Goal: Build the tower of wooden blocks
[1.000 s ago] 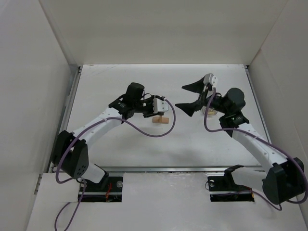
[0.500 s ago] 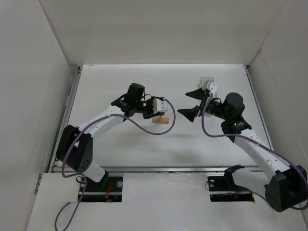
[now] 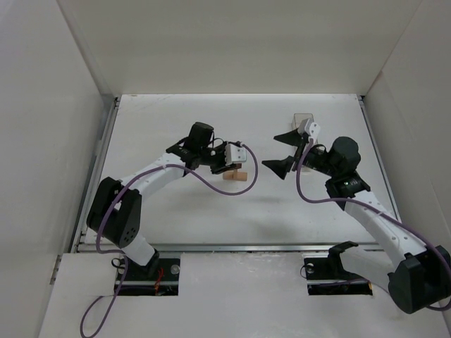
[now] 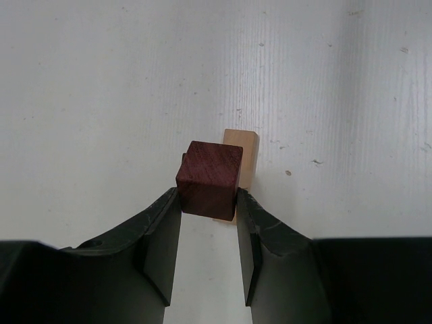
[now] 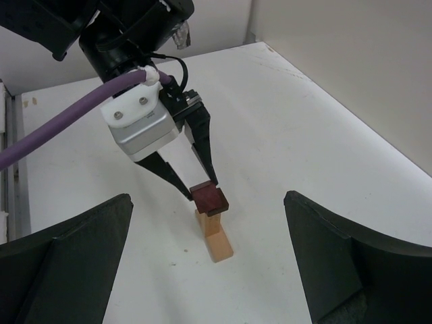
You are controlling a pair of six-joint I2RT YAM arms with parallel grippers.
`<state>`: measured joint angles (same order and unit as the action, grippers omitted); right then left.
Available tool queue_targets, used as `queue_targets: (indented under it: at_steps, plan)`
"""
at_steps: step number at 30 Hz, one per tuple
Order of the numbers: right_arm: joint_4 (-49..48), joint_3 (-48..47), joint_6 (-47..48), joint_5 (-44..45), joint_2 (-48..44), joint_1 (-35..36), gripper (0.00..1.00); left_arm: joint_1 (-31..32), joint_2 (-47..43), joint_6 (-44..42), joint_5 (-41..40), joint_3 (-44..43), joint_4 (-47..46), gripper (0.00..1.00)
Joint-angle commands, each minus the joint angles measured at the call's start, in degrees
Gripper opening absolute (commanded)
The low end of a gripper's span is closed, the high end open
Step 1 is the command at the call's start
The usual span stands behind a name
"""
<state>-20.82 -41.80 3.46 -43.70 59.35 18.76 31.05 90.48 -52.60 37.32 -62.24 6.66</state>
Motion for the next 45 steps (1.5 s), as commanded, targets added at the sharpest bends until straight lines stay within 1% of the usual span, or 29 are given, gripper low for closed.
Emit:
queue_targets:
  at_steps: [1,10,19,25,45]
  plan:
    - [-0.1,0.6,1.2,-0.6,-1.7,-0.2,1.00,-0.6,-1.3,0.9,2.3,-1.0,-2.5,0.00]
    - [-0.1,0.6,1.2,-1.1,-1.7,-0.7,1.00,-0.6,-1.3,0.4,1.8,0.5,-3.1,0.00]
    - [-0.1,0.6,1.2,-1.1,-1.7,-0.7,1.00,-0.6,-0.7,0.4,1.3,0.5,-2.5,0.00]
    - [0.4,0.6,1.7,-1.1,-1.7,-0.7,1.00,-0.6,-0.7,-1.2,1.3,0.5,-2.0,0.00]
    - [0.4,0.6,1.7,-1.6,-1.2,-0.7,1.00,-0.6,-0.2,-1.2,1.3,1.1,-2.0,0.00]
